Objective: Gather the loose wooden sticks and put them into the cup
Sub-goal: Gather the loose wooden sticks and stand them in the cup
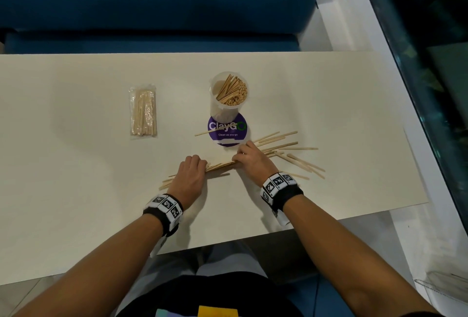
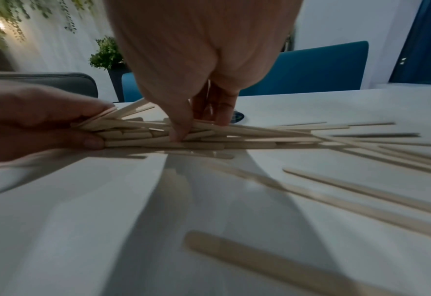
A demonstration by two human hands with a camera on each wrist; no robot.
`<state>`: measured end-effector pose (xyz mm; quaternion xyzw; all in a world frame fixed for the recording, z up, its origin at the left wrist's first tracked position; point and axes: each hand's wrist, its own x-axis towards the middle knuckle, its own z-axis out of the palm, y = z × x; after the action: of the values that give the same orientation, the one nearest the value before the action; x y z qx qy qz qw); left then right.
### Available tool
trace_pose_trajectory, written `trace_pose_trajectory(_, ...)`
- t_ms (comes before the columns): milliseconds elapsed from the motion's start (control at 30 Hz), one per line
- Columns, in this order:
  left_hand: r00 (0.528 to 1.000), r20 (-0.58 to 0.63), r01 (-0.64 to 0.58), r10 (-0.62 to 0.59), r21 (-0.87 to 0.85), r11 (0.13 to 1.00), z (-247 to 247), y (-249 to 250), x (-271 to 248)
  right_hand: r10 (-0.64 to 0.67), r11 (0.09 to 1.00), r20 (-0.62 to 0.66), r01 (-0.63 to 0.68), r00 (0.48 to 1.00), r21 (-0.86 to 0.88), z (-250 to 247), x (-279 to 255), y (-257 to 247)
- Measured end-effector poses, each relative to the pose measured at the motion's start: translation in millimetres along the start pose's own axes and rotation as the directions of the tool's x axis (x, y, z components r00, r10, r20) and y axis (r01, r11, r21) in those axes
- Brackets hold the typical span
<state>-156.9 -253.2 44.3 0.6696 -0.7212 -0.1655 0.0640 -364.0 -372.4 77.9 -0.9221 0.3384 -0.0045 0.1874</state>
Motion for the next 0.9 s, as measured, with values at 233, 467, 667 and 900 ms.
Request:
trace_pose_trajectory(233, 1.000, -0.021, -0.011, 0.011, -0.002, 1.000, -7, 1, -2, 0.064, 0.998, 0.011, -0.064, 0.998, 0.009, -13, -6, 15)
trace_pose_trajectory(467, 0.998, 0.001, 0.065, -0.066, -0.175, 0.982, -21, -17, -6, 0.165, 0.984, -0.233, -0.143, 0.959, 0.107, -28, -15, 46)
trace_pose_trajectory(667, 0.943, 0.035, 0.312, -0.332, -0.452, 0.836, -41, -17, -5, 0.251, 0.952, -0.305, -0.178, 0.919, 0.247, -39, -10, 28)
trace_pose_trajectory(900, 0.820, 0.024, 0.397, -0.571, -0.743, 0.539, -55, -10, 5, 0.346, 0.849, -0.279, -0.172, 0.896, 0.499, -48, 20, -38)
